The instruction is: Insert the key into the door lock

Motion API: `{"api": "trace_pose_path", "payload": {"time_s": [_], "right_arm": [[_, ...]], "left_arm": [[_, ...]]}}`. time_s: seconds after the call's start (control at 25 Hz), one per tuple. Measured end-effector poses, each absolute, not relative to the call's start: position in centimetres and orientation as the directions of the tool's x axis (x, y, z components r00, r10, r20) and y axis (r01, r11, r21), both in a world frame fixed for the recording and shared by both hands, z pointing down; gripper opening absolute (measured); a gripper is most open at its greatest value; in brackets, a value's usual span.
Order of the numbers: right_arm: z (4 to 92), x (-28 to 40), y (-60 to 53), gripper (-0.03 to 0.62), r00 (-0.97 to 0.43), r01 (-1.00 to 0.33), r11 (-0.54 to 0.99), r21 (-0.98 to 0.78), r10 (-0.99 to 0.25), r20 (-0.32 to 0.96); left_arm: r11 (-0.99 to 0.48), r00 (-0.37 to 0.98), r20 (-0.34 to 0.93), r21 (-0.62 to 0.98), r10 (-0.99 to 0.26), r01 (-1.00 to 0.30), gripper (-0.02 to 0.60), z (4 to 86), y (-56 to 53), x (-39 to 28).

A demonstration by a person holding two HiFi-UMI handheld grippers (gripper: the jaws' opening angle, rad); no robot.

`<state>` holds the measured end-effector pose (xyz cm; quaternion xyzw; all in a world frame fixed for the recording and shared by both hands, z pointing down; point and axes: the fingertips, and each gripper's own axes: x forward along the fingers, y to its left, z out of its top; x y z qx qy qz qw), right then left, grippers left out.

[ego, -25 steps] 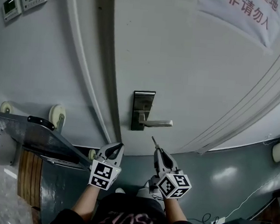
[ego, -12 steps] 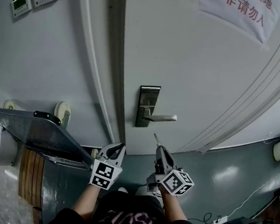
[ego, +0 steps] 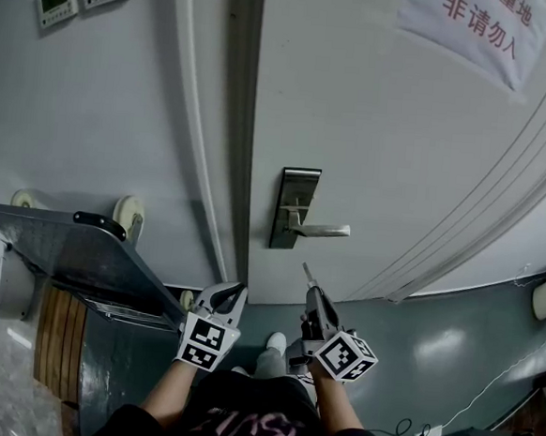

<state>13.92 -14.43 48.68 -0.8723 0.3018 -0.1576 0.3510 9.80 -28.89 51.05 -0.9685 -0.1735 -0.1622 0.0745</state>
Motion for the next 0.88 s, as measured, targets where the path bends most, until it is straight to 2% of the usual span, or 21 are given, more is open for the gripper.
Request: {"api": "trace_pose_path", "payload": {"time_s": [0.88], "right_arm": [[48.9, 15.9, -17.0, 0.078, 0.771, -0.388, -0.513, -0.766, -0.636, 0.034]], "left_arm": [[-0.947, 0.917, 0.306, -0.112, 0.255, 0.301, 0.012, 50.9, -32.4, 9.7]]}}
